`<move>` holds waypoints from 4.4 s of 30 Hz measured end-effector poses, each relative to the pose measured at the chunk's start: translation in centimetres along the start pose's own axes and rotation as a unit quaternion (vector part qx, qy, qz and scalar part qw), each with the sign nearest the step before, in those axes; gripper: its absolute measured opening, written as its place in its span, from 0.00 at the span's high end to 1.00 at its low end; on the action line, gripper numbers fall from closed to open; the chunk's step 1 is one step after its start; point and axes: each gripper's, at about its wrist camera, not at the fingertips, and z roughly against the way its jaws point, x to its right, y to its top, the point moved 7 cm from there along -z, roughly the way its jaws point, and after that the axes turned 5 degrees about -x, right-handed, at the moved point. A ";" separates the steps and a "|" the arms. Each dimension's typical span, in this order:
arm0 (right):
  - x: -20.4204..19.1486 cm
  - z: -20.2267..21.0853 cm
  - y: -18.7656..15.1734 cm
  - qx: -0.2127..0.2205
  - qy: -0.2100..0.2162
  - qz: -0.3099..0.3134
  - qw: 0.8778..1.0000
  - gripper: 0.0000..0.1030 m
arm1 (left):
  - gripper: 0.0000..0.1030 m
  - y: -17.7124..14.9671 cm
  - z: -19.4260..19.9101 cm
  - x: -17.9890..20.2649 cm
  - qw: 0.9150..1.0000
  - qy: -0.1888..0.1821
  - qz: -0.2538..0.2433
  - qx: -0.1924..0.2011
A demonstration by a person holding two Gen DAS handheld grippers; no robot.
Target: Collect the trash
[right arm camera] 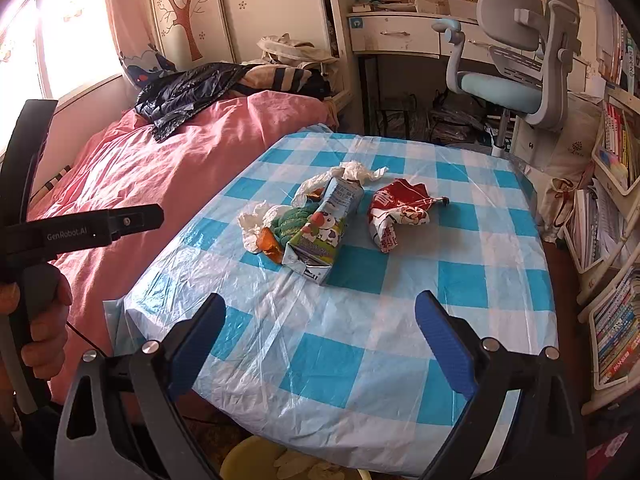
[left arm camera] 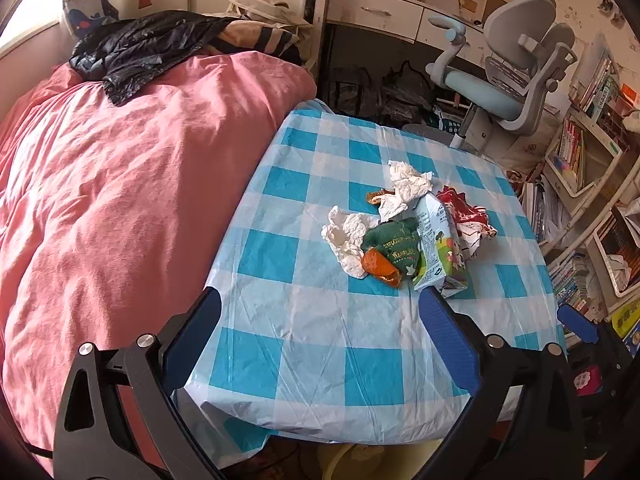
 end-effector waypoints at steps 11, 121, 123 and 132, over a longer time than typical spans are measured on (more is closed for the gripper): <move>0.2 -0.1 0.1 0.001 -0.001 -0.001 1.000 0.11 | 0.07 -0.1 0.0 0.3 1.000 0.004 -0.009 0.000; 0.0 -0.3 0.2 -0.003 -0.005 0.013 1.000 0.11 | 0.07 -0.8 -0.7 3.1 0.997 0.004 -0.073 -0.016; 0.0 -0.4 0.2 -0.003 -0.005 0.013 1.000 0.11 | 0.07 -0.8 -0.6 3.1 0.997 0.004 -0.074 -0.016; -0.1 -0.4 0.2 -0.002 -0.005 0.014 1.000 0.11 | 0.07 -0.7 -0.6 3.1 0.997 0.002 -0.073 -0.015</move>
